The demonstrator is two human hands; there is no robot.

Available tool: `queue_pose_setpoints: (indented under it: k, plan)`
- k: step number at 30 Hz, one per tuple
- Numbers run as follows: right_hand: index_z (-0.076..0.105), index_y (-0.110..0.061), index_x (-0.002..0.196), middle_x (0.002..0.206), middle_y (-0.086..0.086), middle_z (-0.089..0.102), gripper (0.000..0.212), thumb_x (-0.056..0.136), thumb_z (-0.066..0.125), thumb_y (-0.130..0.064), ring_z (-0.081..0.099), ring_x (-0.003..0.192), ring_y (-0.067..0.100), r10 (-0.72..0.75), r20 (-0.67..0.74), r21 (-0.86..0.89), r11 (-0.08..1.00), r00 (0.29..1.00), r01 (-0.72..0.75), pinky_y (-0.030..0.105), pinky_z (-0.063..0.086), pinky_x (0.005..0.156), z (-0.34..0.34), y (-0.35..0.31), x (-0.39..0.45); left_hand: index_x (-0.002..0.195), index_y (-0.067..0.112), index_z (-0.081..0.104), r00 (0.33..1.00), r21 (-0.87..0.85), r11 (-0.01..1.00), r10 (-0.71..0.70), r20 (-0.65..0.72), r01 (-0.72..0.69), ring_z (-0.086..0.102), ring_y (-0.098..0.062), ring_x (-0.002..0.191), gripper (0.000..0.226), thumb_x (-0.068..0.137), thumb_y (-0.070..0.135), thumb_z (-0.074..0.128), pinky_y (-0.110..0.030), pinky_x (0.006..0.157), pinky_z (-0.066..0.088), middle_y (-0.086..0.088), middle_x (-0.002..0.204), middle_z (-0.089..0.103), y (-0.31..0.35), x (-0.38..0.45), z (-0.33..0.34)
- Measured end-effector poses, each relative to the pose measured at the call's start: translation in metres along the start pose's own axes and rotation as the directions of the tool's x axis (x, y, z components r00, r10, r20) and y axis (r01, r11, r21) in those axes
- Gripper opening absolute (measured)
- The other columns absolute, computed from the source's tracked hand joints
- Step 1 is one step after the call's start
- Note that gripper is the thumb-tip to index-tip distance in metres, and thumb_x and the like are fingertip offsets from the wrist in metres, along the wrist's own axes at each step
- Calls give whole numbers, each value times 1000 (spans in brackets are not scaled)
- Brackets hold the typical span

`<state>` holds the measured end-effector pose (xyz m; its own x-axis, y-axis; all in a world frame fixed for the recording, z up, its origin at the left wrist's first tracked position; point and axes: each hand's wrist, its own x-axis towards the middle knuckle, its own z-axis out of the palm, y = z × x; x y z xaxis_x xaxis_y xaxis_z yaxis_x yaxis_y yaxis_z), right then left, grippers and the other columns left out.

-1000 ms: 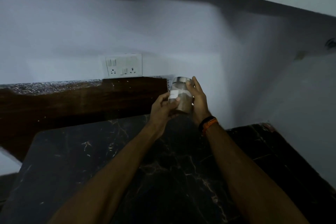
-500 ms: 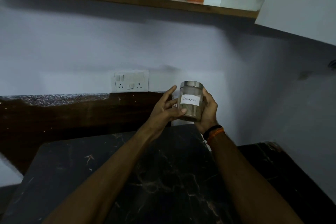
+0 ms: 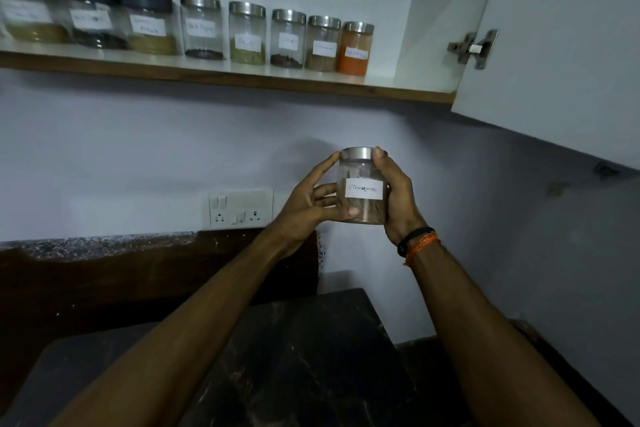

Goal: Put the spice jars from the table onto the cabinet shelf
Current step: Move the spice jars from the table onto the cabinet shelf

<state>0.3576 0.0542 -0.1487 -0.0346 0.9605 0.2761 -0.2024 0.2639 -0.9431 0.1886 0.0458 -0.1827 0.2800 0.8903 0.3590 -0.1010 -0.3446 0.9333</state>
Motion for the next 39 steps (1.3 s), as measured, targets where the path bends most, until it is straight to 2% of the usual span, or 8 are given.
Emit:
queue_pose_setpoints:
  k: [7,22,26,29,32,34,37,39]
  plan:
    - [58,-9,130,128,23,63,52,93,58,-46,58,118,47,-99,1,39,994,995,99,71,44,96,3,-52,27,148,41,38,991,4,992,127,43,-128,67,-26,114,98,72,4,86,-47,95,56,-12,128,66,48,41,-5]
    - [64,-12,126,122,17,68,48,93,60,-47,63,114,42,-257,-5,66,964,966,257,64,49,97,10,-134,90,148,36,34,963,174,948,250,106,-265,67,-24,113,97,74,-1,83,-35,79,61,-8,129,62,141,118,-8]
    - [64,-12,126,125,19,66,49,92,62,-46,61,116,43,-298,-13,74,952,955,298,63,48,98,7,-144,108,152,44,23,966,195,948,231,116,-250,61,-22,119,106,76,-1,81,-46,86,60,-6,133,57,159,138,-9]
    - [61,-12,130,127,20,64,50,93,60,-45,60,118,45,-322,-15,92,942,947,321,65,48,97,4,-148,120,151,48,24,969,239,941,217,122,-241,60,-24,119,98,81,8,79,-52,90,58,-6,134,54,172,153,-8]
    - [57,-13,132,125,14,67,51,91,65,-42,65,112,37,-356,-64,109,926,932,361,54,56,91,1,-150,131,150,48,27,972,268,936,210,104,-231,65,-22,112,82,87,31,75,-44,84,61,-4,128,61,184,168,-6]
    - [55,-16,133,113,5,71,52,89,69,-41,72,97,24,-367,-107,103,920,924,378,40,60,75,0,-150,136,149,47,31,975,278,935,205,90,-222,68,-20,108,74,88,39,72,-39,80,62,-3,122,64,189,177,-5]
    - [51,-15,134,93,-7,76,58,86,72,-41,74,80,13,-368,-120,116,917,922,381,29,58,63,0,-148,147,143,40,45,976,299,930,192,104,-215,65,-22,113,60,89,40,71,-46,89,59,-4,126,63,192,188,-4]
    - [48,-15,136,92,-7,76,62,86,73,-41,75,79,12,-363,-126,129,917,923,379,29,58,62,-1,-146,154,134,33,55,976,295,931,188,113,-213,66,-23,112,48,89,37,72,-51,90,58,-5,122,67,192,194,-3]
